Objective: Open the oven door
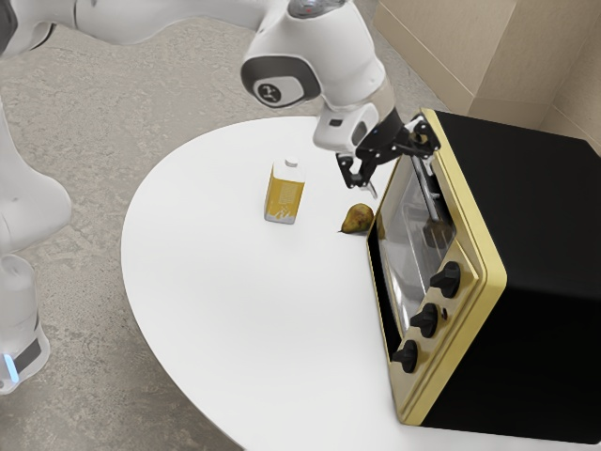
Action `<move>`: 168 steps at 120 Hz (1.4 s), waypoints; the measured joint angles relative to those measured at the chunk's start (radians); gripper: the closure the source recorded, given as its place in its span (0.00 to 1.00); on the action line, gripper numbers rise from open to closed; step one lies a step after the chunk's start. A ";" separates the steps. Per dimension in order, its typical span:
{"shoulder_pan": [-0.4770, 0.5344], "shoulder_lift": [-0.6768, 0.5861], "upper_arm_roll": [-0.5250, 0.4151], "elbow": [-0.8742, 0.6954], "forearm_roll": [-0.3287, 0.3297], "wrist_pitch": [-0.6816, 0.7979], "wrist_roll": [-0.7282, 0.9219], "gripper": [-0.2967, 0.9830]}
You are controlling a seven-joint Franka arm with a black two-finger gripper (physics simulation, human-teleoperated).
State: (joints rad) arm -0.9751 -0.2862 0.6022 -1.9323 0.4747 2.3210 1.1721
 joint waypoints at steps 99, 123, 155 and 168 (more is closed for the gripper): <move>-0.004 -0.019 0.020 -0.080 0.014 -0.002 -0.002 0.18; 0.034 -0.262 0.019 -0.258 0.173 -0.001 -0.030 0.26; 0.258 -0.700 -0.448 -0.603 0.426 -0.024 -0.143 0.39; 0.273 -0.509 -0.738 0.027 0.269 -0.223 -0.156 0.31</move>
State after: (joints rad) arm -0.7024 -0.7955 -0.1359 -1.9056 0.7441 2.0976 1.0161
